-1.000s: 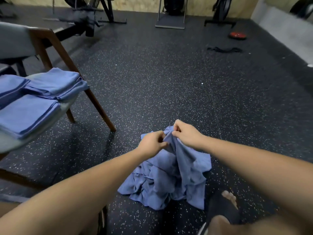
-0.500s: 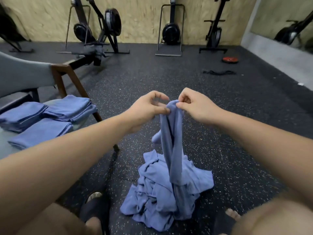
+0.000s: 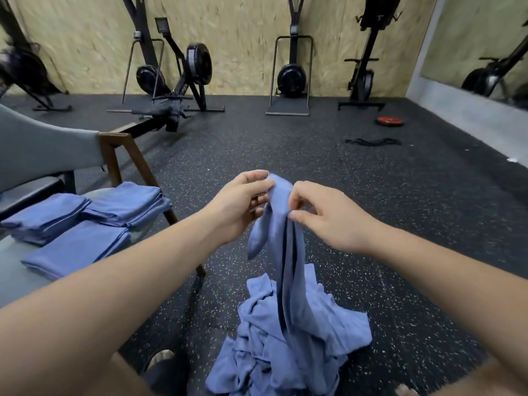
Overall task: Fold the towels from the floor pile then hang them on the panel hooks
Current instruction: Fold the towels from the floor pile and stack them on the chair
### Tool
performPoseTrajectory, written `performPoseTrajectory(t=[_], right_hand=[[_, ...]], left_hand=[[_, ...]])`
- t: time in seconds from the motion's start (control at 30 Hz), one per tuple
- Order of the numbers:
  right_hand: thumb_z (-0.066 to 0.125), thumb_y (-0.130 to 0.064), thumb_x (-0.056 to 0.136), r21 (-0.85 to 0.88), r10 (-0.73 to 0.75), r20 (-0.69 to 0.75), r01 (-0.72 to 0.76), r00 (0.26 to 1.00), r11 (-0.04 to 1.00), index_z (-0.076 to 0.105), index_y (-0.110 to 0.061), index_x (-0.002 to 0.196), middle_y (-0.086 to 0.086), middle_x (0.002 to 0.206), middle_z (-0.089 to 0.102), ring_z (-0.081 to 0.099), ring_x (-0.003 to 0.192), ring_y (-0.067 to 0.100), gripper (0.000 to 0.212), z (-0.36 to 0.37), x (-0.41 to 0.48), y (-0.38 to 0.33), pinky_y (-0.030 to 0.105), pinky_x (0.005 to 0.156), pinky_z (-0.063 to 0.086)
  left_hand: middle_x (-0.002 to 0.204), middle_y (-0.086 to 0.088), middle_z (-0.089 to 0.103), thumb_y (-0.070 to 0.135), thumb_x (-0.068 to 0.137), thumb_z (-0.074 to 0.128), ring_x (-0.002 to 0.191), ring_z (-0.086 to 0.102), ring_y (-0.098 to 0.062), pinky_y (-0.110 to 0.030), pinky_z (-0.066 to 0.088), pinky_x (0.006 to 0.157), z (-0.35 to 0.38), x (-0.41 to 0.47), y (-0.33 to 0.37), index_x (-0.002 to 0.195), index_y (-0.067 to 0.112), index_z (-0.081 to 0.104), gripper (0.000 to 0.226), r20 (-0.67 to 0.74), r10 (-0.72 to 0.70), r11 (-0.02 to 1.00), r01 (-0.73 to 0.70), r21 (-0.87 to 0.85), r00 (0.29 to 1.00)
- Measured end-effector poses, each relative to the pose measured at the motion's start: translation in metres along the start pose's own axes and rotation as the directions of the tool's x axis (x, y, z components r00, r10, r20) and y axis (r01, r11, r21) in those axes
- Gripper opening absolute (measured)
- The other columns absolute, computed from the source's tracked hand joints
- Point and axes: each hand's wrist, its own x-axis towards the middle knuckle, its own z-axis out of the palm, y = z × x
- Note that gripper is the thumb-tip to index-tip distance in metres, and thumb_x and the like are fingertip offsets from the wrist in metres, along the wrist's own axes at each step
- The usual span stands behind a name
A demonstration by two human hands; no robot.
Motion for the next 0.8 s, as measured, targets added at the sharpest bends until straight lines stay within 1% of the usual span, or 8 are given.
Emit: performPoseTrajectory(t=[0.1,0.23,0.33,0.43,0.57,0.63,0.73,0.8], right_hand=[[0.071,-0.019,0.1,-0.019,-0.011,0.065,0.012,0.998,1.0,0.06,-0.025,0.096,-0.011,0.099,0.061,0.058,0.094,0.008,0.013,0.008,-0.005,0.004,0.028,0.082,0.045],[0.071,-0.021,0.1,-0.03,-0.021,0.116,0.025,0.993,0.999,0.06,-0.027,0.096,-0.012,0.098,0.059,0.059,0.095,0.01,0.013,0.014,-0.007,0.005,0.033,0.086,0.05],[0.074,-0.02,0.097,0.024,0.015,0.122,-0.018,0.992,1.0,0.063,-0.028,0.096,-0.012,0.096,0.065,0.064,0.094,0.007,0.013,0.013,-0.008,0.002,0.024,0.082,0.05],[0.078,-0.023,0.094,0.128,0.163,-0.004,-0.161,0.987,0.979,0.064,-0.028,0.098,-0.013,0.09,0.071,0.066,0.083,0.001,0.015,0.007,-0.005,0.005,0.019,0.074,0.046],[0.083,-0.032,0.092,0.288,0.219,-0.078,-0.188,0.973,0.939,0.057,-0.036,0.128,-0.014,0.124,0.065,0.064,0.114,0.0,0.046,0.003,0.002,0.012,0.023,0.093,0.051],[0.08,-0.024,0.096,0.336,0.169,-0.044,-0.145,0.985,0.931,0.064,-0.031,0.126,-0.013,0.122,0.07,0.065,0.116,0.0,0.035,0.003,0.003,0.013,0.028,0.098,0.051],[0.072,-0.014,0.102,0.377,0.115,-0.039,-0.092,0.993,0.922,0.072,-0.014,0.102,0.005,0.097,0.075,0.062,0.087,0.007,0.001,0.004,0.003,0.017,0.035,0.083,0.049],[0.07,-0.017,0.103,0.382,0.104,-0.061,-0.074,0.993,0.921,0.07,-0.016,0.098,0.016,0.092,0.072,0.056,0.081,0.012,0.005,0.005,0.003,0.018,0.04,0.076,0.045]], left_hand=[[0.083,0.005,0.068,0.014,0.097,0.076,0.066,0.056,-0.01,-0.025,0.046,0.067,-0.003,-0.001,0.007,0.121,0.019,0.066,0.026,0.048,0.008,1.0,-0.008,0.009,0.999],[0.089,-0.002,0.071,0.008,0.093,0.079,0.065,0.055,-0.012,-0.027,0.041,0.065,-0.004,-0.004,0.011,0.123,0.017,0.067,0.033,0.086,0.022,0.998,-0.028,0.06,0.996],[0.096,-0.003,0.076,0.002,0.093,0.076,0.071,0.059,-0.013,-0.028,0.04,0.066,-0.004,-0.009,0.014,0.124,0.017,0.067,0.035,0.116,0.064,0.987,-0.079,0.136,0.991],[0.095,0.002,0.077,0.003,0.095,0.074,0.073,0.063,-0.008,-0.029,0.039,0.068,-0.001,-0.018,0.02,0.124,0.018,0.067,0.033,0.154,0.11,0.967,-0.141,0.211,0.982],[0.095,0.002,0.076,0.005,0.096,0.074,0.076,0.061,-0.008,-0.03,0.039,0.069,0.004,-0.022,0.023,0.122,0.019,0.068,0.03,0.228,0.124,0.95,-0.182,0.254,0.966],[0.093,0.001,0.074,0.005,0.096,0.075,0.075,0.059,-0.007,-0.027,0.039,0.066,0.005,-0.023,0.022,0.121,0.019,0.069,0.029,0.244,0.145,0.937,-0.213,0.277,0.959],[0.091,-0.004,0.072,0.005,0.093,0.08,0.076,0.061,-0.009,-0.019,0.046,0.068,0.004,-0.024,0.02,0.118,0.015,0.07,0.029,0.272,0.202,0.905,-0.285,0.315,0.941],[0.088,-0.005,0.073,0.01,0.09,0.085,0.079,0.063,-0.012,-0.024,0.05,0.078,0.002,-0.023,0.018,0.116,0.015,0.071,0.029,0.293,0.243,0.842,-0.351,0.411,0.925]])
